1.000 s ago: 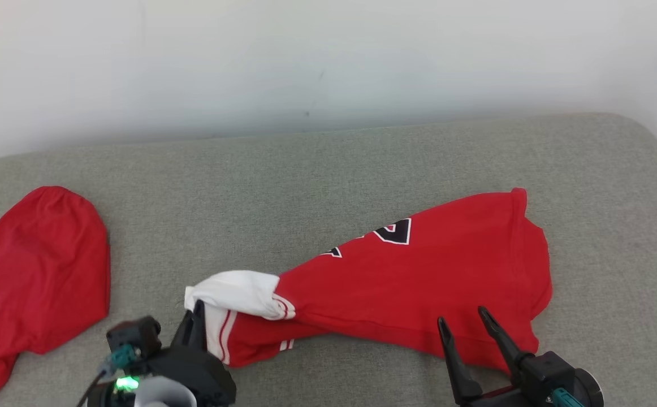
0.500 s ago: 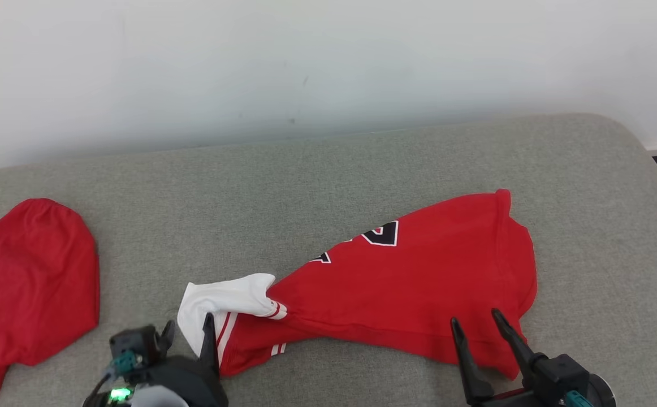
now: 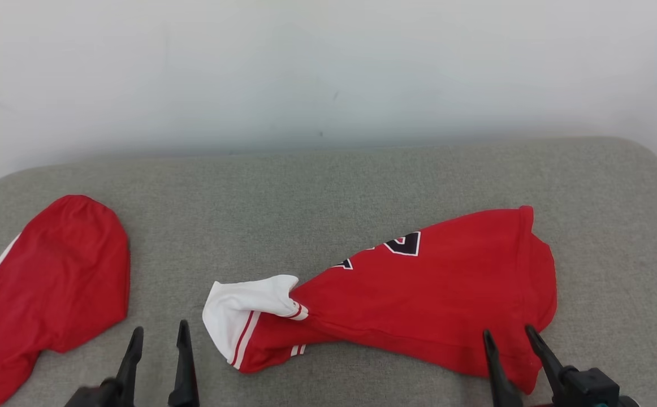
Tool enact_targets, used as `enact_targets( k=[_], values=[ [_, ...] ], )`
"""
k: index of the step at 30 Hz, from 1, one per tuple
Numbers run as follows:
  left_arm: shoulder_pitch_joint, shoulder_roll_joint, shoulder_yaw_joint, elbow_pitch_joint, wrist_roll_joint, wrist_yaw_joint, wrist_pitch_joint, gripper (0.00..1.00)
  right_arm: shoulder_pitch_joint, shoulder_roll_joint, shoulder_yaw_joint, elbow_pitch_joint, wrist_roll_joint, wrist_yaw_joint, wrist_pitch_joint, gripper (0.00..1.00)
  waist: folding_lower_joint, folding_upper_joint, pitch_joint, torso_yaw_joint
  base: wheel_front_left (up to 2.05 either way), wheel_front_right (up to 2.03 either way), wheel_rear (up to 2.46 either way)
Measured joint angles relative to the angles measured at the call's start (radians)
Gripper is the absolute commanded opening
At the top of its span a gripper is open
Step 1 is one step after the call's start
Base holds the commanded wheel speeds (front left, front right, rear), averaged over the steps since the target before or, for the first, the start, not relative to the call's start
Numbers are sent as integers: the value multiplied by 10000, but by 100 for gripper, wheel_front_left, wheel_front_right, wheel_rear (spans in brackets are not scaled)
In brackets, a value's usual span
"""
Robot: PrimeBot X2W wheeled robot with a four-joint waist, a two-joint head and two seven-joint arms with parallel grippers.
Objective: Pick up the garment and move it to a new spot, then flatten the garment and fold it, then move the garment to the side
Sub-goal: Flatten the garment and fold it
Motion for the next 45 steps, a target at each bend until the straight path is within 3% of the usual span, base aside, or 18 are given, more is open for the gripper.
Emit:
enact_targets(
  k=[10, 18, 26, 37, 45],
  values=[
    [1731, -1049, 2050, -1032, 1956, -1781, 0, 100, 544, 0, -326, 117, 81, 0, 299, 100, -1, 0, -434, 213, 0, 0, 0],
    [2120, -1356, 2650, -341, 2255, -2708, 0, 100, 900, 0, -504, 282, 136, 0, 297, 100, -1, 0, -670, 301, 0, 0, 0],
    [2094, -1442, 2882, -23, 2311, -2964, 0, 100, 918, 0, -506, 157, 148, 0, 309, 100, 0, 0, -619, 280, 0, 0, 0],
    [1507, -1453, 2648, 495, 2278, -2830, 0, 100, 721, 0, -792, -176, 157, 0, 522, 100, 1, 1, -422, 278, 0, 0, 0],
    [-1677, -1434, 2025, 2731, 2015, -2663, 2376, 100, 309, -2, -951, -604, 121, 0, 1271, 100, 1, 1, -141, 276, 0, 0, 0]
  ],
)
